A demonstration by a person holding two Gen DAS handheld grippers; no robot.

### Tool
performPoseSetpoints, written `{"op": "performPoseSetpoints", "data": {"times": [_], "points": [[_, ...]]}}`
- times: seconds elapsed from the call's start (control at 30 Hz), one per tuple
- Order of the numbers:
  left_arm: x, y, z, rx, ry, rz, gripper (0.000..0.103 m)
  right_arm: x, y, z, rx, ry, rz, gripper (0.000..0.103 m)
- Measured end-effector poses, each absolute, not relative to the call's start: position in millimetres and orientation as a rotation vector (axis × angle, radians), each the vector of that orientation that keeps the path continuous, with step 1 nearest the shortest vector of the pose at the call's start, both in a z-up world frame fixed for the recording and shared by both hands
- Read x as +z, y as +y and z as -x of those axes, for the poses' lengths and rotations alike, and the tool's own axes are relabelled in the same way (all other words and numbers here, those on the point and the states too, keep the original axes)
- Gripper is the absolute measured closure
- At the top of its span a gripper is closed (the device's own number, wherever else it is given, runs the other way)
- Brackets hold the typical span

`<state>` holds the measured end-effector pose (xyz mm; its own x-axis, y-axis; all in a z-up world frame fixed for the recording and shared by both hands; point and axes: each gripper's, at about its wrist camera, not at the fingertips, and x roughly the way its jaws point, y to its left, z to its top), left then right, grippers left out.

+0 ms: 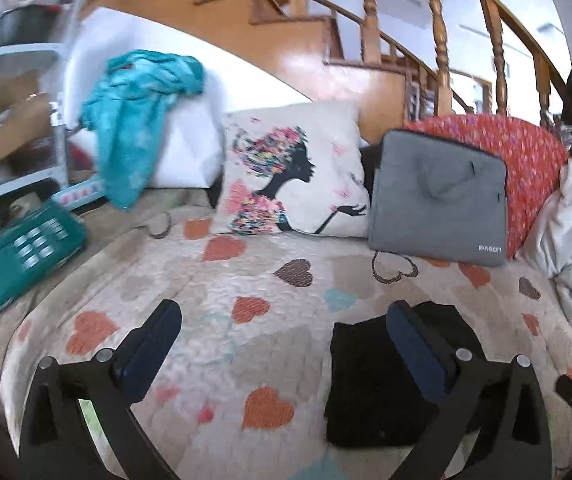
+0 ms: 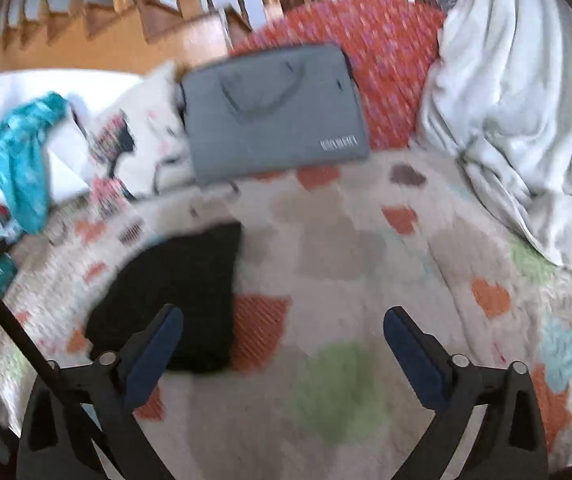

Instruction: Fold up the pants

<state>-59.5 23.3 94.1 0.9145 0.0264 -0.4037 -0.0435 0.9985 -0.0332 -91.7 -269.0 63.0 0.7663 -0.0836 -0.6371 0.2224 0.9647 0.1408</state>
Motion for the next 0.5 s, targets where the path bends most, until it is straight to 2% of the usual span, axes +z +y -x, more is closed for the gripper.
{"op": "performPoseSetpoints", "data": {"times": [0.13,0.27,0.37,0.5], "points": [[85,23,87,0.065,0.418,0.014,0.000,73,-250,116,-0.221,0.577,-0.110,0.007],[71,16,95,0.062,0.494,-0.023,0.000,73,-229,138,-0.242,0.456,-0.090,0.000],[53,8,88,0.068,0.609,-0.060,0.000,48,-219,122,-0.163,0.631,-0.092,0.000],[33,2,83,0.017,0.713,-0.056,0.000,21,-209,114,-0.133,0.738,-0.055,0.002]]}}
